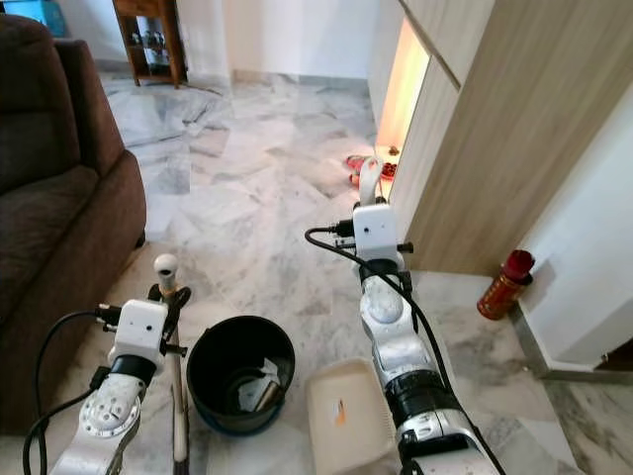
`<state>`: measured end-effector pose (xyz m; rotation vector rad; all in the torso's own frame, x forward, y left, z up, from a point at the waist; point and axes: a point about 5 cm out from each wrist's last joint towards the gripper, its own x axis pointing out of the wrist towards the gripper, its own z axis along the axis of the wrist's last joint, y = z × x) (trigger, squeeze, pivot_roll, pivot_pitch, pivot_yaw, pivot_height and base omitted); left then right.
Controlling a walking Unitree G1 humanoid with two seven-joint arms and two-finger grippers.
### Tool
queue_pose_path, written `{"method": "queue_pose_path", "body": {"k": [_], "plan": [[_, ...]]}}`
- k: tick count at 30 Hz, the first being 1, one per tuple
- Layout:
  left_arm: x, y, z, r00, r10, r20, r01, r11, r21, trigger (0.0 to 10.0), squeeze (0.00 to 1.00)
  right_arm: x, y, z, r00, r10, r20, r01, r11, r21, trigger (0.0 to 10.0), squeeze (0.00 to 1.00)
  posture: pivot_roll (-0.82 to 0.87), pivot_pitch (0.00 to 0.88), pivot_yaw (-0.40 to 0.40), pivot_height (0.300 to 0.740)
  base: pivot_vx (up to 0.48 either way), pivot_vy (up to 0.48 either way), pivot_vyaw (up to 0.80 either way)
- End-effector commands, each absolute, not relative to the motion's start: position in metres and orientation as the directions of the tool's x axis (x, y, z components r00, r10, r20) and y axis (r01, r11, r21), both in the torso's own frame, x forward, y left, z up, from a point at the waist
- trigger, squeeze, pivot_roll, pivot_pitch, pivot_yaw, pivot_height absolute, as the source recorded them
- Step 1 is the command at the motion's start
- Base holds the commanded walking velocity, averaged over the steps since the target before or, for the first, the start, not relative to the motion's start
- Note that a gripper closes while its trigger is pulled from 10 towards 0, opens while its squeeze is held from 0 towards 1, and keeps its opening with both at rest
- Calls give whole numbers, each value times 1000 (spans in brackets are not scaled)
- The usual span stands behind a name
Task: Sweep floor
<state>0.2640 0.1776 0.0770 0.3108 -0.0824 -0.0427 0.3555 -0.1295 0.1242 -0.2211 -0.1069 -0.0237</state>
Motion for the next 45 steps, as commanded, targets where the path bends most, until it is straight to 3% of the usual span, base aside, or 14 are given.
{"method": "queue_pose_path", "body": {"k": [1,25,45], "plan": [[265,174,82,992,-77,101,42,948,316,10000,0,362,-134,139,985,-15,174,55,973,-224,10000,0,95,6,-72,740,0,0,0],[256,176,78,994,-62,95,33,958,283,10000,0,357,-149,109,992,-36,117,63,969,-240,10000,0,120,0,-78,740,0,0,0],[258,174,79,993,-68,100,39,961,273,10000,0,351,-142,102,994,6,112,18,976,-218,10000,0,98,0,-75,740,0,0,0]]}}
